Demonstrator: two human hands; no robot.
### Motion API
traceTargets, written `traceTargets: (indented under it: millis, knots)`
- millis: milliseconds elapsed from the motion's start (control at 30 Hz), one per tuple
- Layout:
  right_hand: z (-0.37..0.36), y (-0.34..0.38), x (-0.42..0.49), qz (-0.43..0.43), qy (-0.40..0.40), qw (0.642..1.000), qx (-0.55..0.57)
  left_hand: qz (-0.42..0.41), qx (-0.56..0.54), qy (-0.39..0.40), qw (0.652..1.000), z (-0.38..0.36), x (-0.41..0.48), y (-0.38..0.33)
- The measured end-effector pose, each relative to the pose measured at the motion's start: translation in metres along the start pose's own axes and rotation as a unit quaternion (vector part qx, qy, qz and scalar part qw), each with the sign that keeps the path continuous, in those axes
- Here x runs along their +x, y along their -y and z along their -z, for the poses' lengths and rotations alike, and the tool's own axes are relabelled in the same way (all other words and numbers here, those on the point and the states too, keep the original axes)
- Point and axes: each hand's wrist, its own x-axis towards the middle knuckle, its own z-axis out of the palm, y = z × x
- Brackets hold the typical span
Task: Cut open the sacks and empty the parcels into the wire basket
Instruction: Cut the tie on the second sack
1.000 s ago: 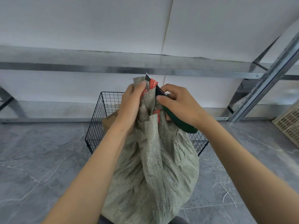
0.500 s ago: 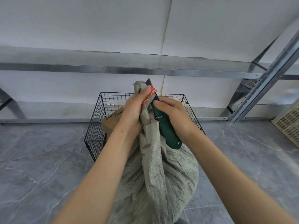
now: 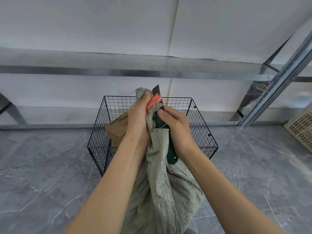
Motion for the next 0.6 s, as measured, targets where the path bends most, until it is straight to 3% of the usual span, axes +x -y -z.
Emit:
traceTargets:
  millis: [433,600]
  knots:
    - [0.000,-0.007,0.000,0.010,-0.018,1.000,0.006,-0.026,0.014,-0.037,0.999,-0.003,0.000,0.002]
    - [-0.004,-0.012,0.002,0.000,-0.112,0.994,0.004,0.017,-0.027,-0.046,0.998,-0.008,-0.007,0.001]
